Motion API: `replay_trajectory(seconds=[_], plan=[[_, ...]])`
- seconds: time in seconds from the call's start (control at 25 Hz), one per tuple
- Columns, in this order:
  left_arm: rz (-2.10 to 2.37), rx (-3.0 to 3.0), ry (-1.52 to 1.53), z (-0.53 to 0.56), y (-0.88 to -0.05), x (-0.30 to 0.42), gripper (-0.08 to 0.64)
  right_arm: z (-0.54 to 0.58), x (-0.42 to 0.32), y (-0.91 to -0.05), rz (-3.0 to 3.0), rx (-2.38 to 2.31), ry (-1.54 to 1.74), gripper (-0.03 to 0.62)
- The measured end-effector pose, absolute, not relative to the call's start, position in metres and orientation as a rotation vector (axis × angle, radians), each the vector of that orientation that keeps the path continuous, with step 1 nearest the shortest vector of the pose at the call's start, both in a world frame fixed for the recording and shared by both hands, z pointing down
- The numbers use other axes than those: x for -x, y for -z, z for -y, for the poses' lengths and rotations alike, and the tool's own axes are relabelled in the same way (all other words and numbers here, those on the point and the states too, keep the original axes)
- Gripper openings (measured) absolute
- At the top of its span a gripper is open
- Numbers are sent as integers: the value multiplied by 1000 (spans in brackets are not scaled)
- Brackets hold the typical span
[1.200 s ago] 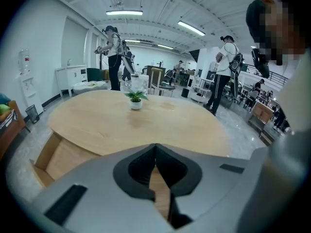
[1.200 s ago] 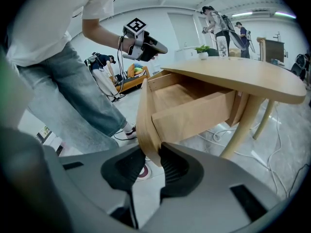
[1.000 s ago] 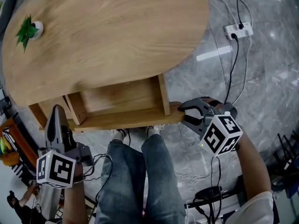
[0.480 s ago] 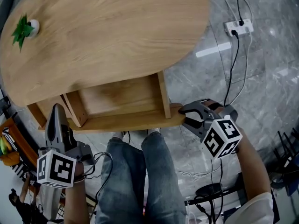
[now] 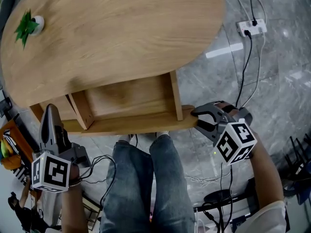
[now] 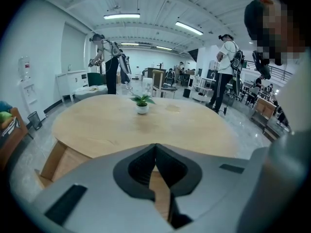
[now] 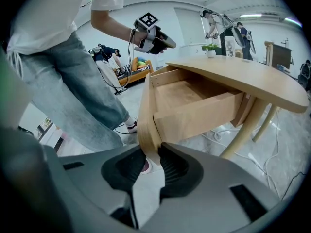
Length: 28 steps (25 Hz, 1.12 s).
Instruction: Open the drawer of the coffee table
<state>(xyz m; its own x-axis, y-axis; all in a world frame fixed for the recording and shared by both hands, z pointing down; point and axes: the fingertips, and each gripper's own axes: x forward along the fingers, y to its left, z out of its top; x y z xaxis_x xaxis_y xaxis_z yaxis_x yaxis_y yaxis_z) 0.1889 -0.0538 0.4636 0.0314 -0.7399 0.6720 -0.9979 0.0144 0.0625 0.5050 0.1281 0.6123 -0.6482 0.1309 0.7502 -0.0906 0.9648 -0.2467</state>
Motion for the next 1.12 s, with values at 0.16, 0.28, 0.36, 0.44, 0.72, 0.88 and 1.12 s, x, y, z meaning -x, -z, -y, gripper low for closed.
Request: replay_trajectory(seconds=[0.16, 0.28, 0.36, 0.44, 0.72, 0.88, 1.12], plan=[[1791, -1743, -607, 49, -462, -176, -5, -135, -503, -620, 2219, 66, -321, 94], [1795, -1732, -596, 49, -462, -168, -5, -141, -501, -624, 2207, 85, -339, 97], [1782, -1748, -589, 50, -463, -166, -5, -140, -502, -625, 2206, 80, -351, 98], [1785, -1749, -589, 49, -463, -163, -5, -140, -502, -627, 2196, 88, -343, 100], [1790, -1734, -558, 43, -465, -149, -5, -143, -505, -637, 2150, 75, -336, 106], [1799, -1728, -545, 40, -464, -142, -5, -140, -509, -645, 2119, 66, -344, 112], [1797, -1725, -521, 36, -466, -131, -5, -135, -510, -654, 2085, 63, -329, 120]])
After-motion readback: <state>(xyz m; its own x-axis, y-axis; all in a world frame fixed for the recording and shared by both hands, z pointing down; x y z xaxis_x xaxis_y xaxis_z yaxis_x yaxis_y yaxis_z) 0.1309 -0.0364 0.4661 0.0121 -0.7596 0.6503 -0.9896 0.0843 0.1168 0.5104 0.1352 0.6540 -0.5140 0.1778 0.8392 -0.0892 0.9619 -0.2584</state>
